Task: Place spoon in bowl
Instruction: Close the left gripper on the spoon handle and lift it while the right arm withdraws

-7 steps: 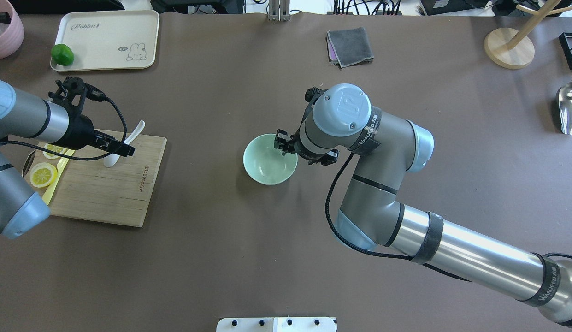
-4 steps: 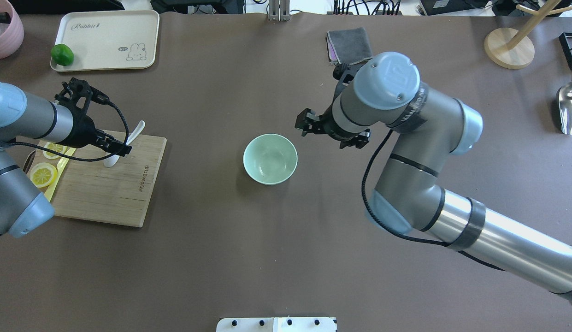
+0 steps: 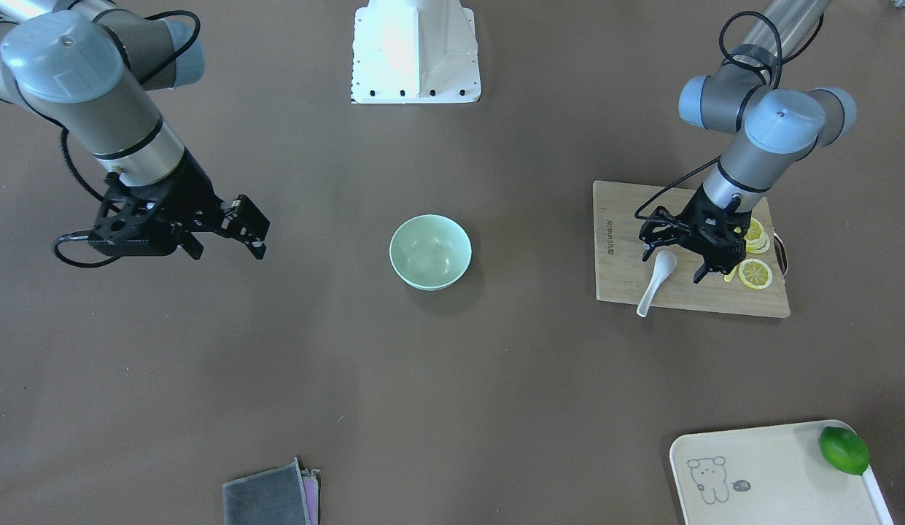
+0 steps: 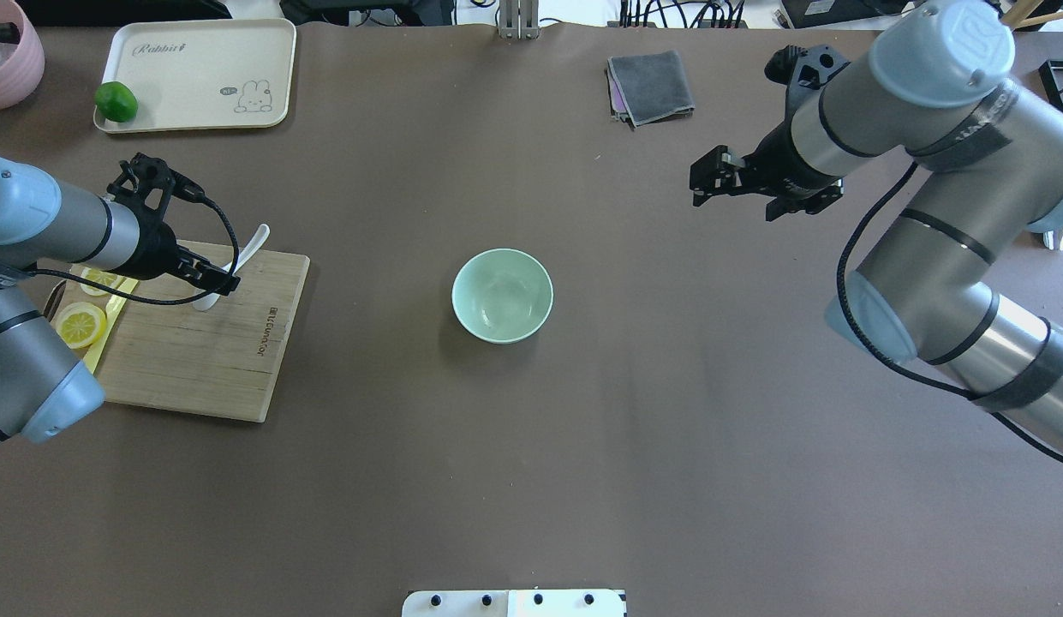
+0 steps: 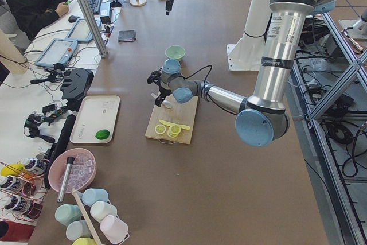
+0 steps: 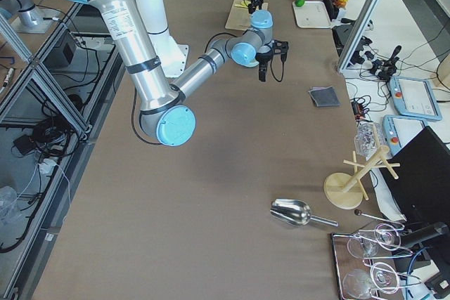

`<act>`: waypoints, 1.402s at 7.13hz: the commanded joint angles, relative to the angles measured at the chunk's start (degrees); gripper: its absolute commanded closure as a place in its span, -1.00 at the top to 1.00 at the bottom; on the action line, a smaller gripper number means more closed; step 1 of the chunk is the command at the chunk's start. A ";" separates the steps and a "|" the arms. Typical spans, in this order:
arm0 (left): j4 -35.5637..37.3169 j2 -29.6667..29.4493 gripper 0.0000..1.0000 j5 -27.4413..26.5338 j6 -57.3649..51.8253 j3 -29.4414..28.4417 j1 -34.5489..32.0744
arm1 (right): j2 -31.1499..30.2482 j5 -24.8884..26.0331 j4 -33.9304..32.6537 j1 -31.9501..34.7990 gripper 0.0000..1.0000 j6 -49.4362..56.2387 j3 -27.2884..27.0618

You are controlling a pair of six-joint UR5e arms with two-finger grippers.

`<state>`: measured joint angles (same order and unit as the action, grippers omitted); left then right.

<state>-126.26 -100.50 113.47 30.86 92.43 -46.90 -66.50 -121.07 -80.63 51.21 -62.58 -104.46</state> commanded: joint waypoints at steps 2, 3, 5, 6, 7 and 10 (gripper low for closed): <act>-0.04 0.04 0.75 -0.01 0.08 0.02 0.49 | -4.07 -9.15 -0.41 10.28 1.00 13.26 -0.93; -0.04 0.04 0.64 -0.01 -0.01 -0.32 1.10 | -7.64 -11.36 -0.32 13.80 1.00 19.54 -1.88; -0.04 -0.05 0.63 -0.01 -0.01 -0.93 1.28 | -9.61 -11.91 -0.49 15.94 1.00 24.42 -1.89; -0.04 -0.05 0.46 -0.01 -0.01 -1.11 1.28 | -9.61 -11.91 -0.49 16.03 1.00 24.44 -1.89; -0.04 0.04 0.06 -0.01 0.08 -1.03 1.28 | -9.61 -11.91 -0.58 16.64 1.00 24.44 -1.72; 0.40 0.13 -1.00 1.30 0.52 0.45 1.11 | -10.31 -14.19 -1.72 20.85 1.00 25.39 -1.71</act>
<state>-126.05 -100.39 114.12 31.10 91.88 -45.66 -76.58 -134.07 -81.78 70.19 -37.85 -106.11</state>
